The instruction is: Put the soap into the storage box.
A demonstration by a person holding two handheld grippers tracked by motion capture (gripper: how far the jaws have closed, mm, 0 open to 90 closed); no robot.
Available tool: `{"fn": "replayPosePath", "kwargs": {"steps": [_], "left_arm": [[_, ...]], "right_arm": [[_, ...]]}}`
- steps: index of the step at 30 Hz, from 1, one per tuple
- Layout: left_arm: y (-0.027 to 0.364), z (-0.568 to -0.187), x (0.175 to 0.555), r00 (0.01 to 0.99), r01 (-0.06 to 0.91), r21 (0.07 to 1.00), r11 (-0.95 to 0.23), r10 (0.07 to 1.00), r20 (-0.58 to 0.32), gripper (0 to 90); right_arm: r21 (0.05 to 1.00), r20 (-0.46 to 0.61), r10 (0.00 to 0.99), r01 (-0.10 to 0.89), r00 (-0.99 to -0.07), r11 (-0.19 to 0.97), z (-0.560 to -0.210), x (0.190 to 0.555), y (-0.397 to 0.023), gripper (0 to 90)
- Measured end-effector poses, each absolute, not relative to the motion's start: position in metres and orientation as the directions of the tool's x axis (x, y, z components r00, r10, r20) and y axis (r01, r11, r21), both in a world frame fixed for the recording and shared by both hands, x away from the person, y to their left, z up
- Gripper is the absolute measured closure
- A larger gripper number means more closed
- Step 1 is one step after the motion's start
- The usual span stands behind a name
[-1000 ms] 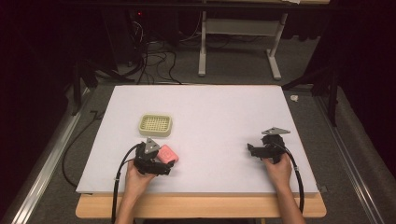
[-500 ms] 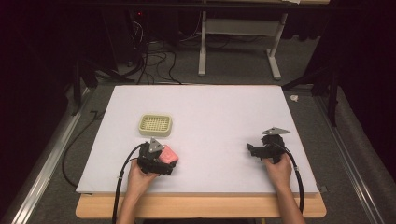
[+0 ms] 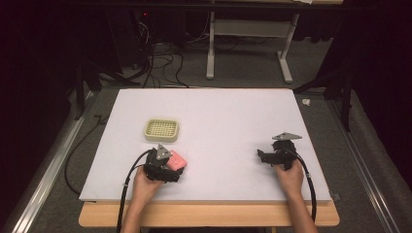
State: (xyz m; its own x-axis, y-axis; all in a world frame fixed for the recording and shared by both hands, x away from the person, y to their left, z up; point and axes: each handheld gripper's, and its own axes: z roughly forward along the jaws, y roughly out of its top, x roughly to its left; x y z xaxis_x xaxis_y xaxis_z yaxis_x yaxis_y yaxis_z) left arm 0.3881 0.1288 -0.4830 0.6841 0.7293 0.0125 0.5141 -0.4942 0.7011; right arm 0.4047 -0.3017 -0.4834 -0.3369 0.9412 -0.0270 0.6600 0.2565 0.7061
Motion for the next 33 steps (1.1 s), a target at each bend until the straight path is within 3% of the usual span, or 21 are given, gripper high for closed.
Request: {"fn": "replayPosePath", "kwargs": {"steps": [33], "left_arm": [[0.126,-0.460,0.381,0.683,0.461,0.758,-0.461,0.730,0.028,14.1]], "right_arm": [[0.706,-0.027,0.941,0.660,-0.337,0.257,-0.483,0.405,-0.302,15.2]]}}
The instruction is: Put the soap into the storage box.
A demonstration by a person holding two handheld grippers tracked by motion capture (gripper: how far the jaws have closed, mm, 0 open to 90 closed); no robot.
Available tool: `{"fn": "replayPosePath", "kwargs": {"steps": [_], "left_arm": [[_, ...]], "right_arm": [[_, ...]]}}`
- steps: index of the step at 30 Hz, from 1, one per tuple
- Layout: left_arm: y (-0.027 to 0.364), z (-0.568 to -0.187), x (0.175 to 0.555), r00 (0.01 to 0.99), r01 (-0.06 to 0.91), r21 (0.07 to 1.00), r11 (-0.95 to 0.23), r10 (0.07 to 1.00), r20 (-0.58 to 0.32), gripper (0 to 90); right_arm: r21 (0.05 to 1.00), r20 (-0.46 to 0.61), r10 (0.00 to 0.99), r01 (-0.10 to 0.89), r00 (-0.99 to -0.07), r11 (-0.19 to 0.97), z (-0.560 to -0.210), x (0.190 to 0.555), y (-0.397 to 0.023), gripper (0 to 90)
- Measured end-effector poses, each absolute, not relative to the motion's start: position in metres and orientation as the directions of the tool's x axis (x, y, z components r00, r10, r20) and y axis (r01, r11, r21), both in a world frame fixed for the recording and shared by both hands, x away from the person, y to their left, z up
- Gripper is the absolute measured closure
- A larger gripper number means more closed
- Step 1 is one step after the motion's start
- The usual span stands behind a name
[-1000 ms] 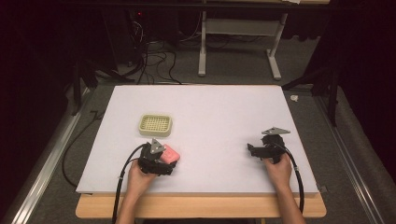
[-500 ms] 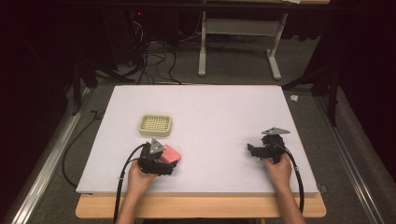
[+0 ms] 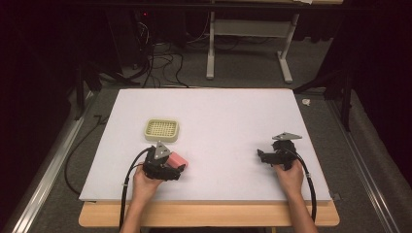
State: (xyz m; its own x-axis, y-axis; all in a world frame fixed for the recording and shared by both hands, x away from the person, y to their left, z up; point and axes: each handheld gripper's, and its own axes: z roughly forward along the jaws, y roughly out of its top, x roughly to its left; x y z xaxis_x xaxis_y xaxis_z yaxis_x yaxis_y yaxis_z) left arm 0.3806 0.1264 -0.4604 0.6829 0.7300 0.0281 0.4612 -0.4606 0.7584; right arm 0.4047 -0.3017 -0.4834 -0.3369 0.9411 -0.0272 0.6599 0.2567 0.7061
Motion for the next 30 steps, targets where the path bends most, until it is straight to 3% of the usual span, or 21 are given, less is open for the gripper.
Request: {"fn": "replayPosePath", "kwargs": {"steps": [30], "left_arm": [[0.142,-0.434,0.388,0.611,0.478,0.805,-0.350,0.792,-0.018,14.2]], "right_arm": [[0.706,-0.027,0.941,0.659,-0.338,0.257,-0.483,0.405,-0.302,15.2]]}}
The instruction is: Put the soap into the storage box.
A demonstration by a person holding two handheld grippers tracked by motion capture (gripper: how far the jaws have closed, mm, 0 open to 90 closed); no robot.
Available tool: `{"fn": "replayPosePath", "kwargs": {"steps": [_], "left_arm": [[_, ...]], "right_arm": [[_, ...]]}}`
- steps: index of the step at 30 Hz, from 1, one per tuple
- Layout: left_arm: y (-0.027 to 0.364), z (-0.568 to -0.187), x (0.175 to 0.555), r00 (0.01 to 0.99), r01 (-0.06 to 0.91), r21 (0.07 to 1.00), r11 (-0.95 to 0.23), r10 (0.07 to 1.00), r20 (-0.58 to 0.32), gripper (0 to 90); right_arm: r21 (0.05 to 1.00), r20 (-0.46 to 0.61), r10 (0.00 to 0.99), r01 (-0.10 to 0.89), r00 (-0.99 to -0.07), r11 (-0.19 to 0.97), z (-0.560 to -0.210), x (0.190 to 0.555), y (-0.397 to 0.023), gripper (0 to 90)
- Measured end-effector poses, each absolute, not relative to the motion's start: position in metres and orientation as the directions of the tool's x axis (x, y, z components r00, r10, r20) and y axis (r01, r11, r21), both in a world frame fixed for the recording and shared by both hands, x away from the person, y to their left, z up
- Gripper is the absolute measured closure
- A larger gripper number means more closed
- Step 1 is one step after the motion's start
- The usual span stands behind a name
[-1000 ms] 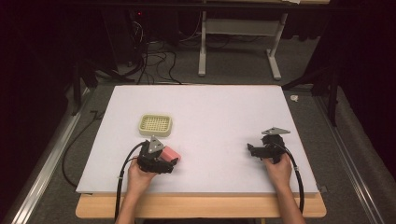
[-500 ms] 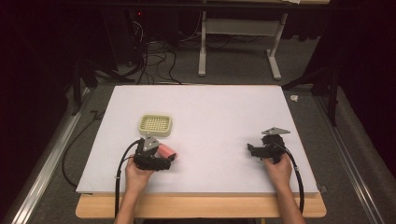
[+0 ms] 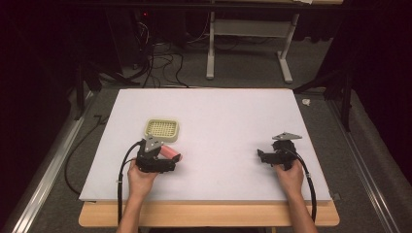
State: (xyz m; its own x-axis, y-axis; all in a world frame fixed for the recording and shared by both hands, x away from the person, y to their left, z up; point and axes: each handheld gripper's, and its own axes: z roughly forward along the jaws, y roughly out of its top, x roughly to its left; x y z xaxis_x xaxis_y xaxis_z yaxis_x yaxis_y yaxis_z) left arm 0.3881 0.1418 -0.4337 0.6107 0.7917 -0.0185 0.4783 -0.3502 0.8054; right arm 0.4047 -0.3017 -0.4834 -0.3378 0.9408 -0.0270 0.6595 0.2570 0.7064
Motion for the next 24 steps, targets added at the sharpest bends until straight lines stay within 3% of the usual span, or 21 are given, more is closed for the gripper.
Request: {"fn": "replayPosePath", "kwargs": {"steps": [24], "left_arm": [[0.152,-0.410,0.415,0.532,0.502,0.812,-0.297,0.847,-0.019,14.3]], "right_arm": [[0.705,-0.024,0.942,0.662,-0.336,0.254,-0.483,0.405,-0.302,15.1]]}}
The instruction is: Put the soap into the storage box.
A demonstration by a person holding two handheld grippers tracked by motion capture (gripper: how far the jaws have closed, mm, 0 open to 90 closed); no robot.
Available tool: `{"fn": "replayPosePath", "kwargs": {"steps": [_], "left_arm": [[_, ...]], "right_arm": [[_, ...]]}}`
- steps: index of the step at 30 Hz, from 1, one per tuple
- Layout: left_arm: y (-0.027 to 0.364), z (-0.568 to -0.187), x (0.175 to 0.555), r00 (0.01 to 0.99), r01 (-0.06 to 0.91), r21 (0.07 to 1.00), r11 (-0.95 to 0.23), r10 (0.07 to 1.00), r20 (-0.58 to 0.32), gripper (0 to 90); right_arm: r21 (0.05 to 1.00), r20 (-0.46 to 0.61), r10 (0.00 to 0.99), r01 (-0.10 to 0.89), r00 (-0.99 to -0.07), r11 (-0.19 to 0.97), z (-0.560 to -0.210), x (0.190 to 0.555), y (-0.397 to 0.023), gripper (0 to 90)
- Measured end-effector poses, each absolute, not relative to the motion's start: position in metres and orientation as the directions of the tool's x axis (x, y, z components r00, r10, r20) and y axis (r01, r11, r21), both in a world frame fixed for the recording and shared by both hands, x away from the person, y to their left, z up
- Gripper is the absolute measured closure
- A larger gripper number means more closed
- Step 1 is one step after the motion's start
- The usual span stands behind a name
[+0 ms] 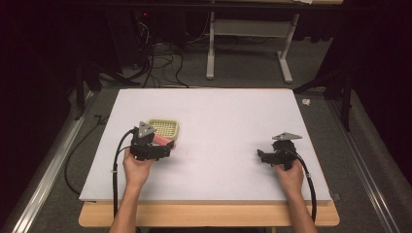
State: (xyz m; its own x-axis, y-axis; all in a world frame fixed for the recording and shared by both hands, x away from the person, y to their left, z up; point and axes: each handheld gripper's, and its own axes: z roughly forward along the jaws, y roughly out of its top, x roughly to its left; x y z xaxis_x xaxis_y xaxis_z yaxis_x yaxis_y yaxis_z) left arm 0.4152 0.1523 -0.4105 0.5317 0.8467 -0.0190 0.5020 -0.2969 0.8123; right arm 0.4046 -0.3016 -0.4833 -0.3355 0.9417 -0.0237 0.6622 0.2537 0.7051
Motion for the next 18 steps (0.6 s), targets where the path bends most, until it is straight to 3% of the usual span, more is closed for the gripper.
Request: {"fn": "replayPosePath", "kwargs": {"steps": [18], "left_arm": [[0.154,-0.413,0.455,0.450,0.539,0.799,-0.267,0.893,-0.005,14.3]], "right_arm": [[0.706,-0.024,0.942,0.661,-0.336,0.254,-0.483,0.405,-0.301,15.1]]}}
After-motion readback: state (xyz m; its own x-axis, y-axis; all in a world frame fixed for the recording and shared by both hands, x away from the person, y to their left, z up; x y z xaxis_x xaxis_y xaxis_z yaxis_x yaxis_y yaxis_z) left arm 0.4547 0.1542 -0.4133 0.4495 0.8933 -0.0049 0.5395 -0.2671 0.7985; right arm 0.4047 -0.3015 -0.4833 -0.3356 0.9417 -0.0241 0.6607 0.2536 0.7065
